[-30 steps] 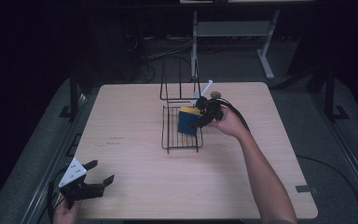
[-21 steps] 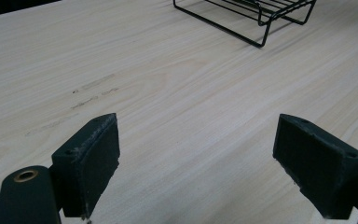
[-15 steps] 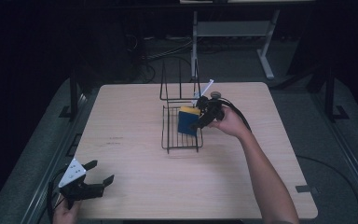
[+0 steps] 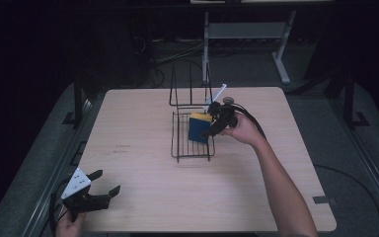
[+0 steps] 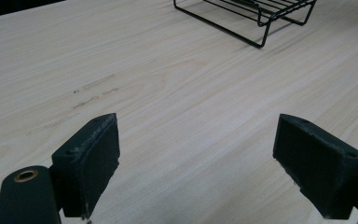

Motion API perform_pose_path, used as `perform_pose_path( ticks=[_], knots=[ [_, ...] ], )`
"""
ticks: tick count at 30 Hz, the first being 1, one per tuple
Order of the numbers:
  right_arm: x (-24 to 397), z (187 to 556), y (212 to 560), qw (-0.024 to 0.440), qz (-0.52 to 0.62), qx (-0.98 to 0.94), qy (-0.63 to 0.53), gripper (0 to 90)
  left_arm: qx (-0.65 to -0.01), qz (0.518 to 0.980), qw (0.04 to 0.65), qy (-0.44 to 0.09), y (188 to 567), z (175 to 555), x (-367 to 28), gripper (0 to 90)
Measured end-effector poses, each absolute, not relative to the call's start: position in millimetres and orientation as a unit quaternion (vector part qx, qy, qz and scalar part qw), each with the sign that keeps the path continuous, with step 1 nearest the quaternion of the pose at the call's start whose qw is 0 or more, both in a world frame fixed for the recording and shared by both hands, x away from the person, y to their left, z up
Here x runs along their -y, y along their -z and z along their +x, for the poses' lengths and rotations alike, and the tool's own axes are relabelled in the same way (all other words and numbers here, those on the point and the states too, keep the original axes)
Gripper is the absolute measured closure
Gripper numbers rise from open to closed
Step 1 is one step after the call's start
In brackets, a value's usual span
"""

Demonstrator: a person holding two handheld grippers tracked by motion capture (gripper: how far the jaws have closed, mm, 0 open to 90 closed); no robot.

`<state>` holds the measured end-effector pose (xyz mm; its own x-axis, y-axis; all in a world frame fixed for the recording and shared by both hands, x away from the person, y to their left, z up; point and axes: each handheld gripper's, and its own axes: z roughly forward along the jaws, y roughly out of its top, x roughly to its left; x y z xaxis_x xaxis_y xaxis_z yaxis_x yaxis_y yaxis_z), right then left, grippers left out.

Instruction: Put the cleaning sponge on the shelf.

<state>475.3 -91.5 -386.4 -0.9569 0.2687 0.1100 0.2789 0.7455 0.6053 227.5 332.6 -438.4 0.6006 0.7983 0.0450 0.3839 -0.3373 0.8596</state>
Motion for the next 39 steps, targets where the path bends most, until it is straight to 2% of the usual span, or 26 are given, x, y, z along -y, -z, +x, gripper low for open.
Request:
perform_pose_path(
  ticks=[11,39],
  knots=[
    [96.0,472.3,385.9,0.008,-0.156,0.933,0.326,28.4,-0.38,0.782,0.434,-0.236,439.4,228.9,-332.0,14.1],
    [116.0,460.1,385.8,0.001,-0.174,0.925,0.339,25.5,-0.377,0.783,0.433,-0.238,438.3,226.0,-331.1,14.1]
  ],
)
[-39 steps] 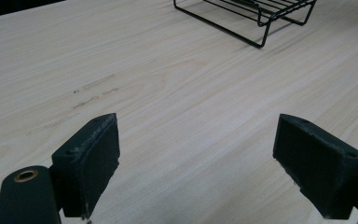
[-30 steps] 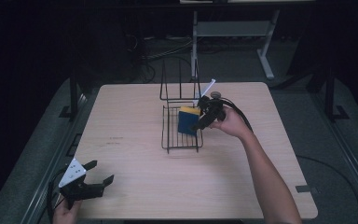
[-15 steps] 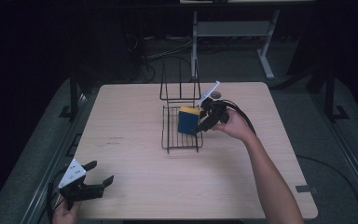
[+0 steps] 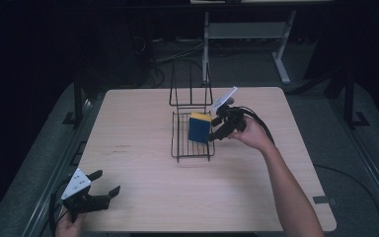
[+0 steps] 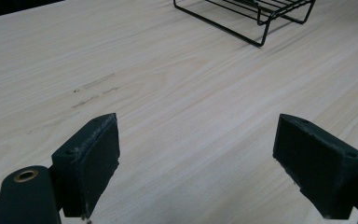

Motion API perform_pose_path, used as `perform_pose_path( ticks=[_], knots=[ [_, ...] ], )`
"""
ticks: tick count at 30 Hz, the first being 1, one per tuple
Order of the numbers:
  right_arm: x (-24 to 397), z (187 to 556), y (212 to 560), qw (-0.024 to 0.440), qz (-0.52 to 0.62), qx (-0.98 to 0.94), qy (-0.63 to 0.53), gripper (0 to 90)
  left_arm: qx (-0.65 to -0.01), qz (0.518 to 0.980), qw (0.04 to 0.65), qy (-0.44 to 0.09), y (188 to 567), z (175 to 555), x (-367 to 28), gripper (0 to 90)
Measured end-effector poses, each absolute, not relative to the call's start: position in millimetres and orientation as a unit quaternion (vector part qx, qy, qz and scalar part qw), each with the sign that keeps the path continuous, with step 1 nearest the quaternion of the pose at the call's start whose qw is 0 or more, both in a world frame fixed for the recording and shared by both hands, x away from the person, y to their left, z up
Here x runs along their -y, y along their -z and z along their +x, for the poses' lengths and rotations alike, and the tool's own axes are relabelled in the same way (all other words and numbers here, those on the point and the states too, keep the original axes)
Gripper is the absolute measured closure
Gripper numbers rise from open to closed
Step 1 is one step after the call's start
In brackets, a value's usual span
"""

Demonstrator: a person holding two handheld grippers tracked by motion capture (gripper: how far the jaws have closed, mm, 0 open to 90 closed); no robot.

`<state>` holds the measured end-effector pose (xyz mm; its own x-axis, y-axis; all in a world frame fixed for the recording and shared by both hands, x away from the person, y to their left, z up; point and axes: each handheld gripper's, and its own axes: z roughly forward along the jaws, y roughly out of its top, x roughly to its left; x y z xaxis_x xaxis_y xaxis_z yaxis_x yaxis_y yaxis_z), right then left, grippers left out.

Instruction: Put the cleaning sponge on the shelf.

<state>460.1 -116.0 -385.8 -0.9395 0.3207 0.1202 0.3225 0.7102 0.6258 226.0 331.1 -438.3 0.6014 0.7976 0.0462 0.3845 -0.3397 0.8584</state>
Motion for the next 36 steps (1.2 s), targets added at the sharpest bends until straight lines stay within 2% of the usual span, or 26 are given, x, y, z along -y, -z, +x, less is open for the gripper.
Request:
perform_pose_path(
  ticks=[20,36],
  knots=[
    [148.2,445.0,390.2,-0.002,-0.196,0.923,0.332,25.3,-0.376,0.783,0.435,-0.238,438.1,226.1,-329.7,14.1],
    [153.1,439.8,388.8,0.0,-0.2,0.926,0.32,24.4,-0.376,0.782,0.435,-0.239,437.7,225.4,-329.0,14.1]
  ],
)
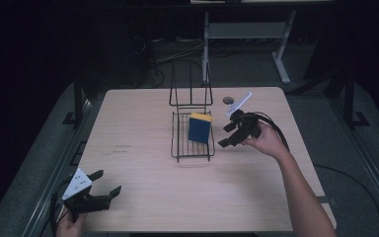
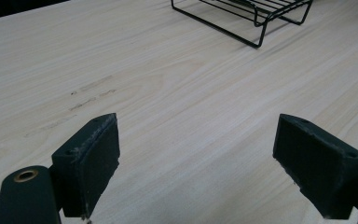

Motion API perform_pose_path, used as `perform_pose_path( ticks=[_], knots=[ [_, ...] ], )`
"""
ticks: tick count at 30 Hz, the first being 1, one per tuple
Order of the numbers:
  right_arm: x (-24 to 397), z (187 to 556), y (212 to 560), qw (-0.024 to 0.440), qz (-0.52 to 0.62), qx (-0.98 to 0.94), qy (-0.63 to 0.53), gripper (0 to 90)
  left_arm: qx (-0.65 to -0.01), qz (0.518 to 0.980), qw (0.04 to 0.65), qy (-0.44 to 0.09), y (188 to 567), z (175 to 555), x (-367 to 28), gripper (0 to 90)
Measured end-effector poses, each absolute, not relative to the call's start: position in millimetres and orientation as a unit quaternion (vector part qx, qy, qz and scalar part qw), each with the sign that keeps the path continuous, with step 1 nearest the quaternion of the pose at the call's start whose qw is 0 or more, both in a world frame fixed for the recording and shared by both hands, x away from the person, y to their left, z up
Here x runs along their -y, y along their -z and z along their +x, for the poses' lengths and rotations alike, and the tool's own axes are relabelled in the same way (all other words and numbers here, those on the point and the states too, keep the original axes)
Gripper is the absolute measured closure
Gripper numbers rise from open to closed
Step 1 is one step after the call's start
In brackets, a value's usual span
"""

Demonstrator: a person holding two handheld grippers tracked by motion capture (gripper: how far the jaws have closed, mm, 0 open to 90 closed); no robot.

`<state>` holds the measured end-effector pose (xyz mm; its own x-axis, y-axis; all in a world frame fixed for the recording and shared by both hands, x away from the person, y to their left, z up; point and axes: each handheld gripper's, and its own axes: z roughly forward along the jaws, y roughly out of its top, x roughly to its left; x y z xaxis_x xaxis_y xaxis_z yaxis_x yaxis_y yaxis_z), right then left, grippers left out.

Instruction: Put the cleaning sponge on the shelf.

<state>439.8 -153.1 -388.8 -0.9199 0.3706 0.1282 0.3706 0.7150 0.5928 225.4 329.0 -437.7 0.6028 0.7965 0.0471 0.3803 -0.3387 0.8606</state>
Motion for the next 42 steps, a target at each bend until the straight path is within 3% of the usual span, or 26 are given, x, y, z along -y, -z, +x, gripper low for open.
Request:
perform_pose_path(
  ticks=[42],
  knots=[
    [179.0,411.8,404.7,0.001,-0.223,0.921,0.32,21.7,-0.372,0.786,0.433,-0.239,437.6,225.7,-326.6,14.1]
  ],
)
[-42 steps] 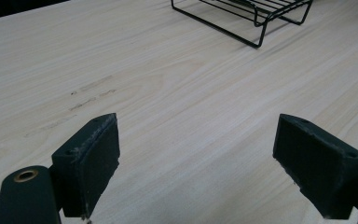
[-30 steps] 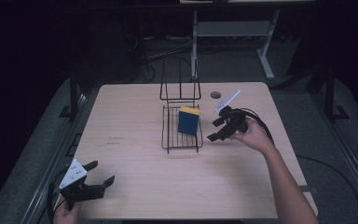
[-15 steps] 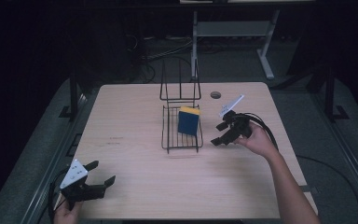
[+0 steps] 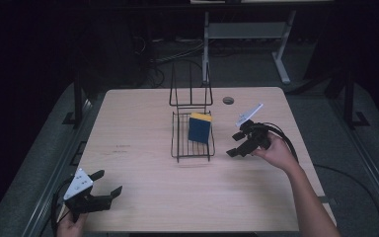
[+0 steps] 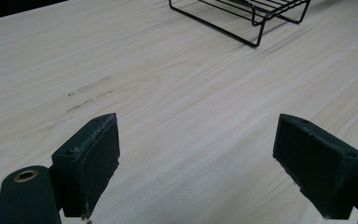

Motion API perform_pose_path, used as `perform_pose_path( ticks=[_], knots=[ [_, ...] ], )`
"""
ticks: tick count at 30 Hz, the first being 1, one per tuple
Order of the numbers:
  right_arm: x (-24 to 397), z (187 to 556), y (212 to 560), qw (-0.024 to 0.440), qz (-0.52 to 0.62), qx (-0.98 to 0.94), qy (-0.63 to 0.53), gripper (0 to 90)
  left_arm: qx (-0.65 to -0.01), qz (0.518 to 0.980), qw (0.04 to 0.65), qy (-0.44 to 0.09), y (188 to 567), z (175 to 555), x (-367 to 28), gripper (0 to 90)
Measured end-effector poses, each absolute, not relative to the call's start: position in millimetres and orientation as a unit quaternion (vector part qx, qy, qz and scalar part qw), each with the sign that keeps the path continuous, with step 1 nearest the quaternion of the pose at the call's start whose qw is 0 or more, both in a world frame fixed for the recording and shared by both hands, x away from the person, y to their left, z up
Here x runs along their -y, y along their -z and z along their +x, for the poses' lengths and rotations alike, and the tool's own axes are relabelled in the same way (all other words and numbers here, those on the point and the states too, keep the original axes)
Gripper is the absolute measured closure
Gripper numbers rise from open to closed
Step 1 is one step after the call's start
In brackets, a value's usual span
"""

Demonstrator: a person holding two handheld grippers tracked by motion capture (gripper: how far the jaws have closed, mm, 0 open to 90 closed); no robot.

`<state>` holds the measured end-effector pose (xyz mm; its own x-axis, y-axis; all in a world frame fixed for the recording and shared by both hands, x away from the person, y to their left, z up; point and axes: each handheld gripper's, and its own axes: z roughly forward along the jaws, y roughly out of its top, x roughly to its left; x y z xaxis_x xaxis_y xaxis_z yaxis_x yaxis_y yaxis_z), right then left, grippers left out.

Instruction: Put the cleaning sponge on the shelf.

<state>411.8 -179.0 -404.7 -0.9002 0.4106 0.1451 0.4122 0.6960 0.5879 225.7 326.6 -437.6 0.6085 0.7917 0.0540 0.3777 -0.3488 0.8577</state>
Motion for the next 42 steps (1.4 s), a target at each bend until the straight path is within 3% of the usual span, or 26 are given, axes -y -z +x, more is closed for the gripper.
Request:
perform_pose_path(
  ticks=[42],
  knots=[
    [224.9,370.3,425.9,0.003,-0.25,0.908,0.335,21.6,-0.376,0.785,0.431,-0.238,438.2,225.6,-326.4,14.1]
  ],
)
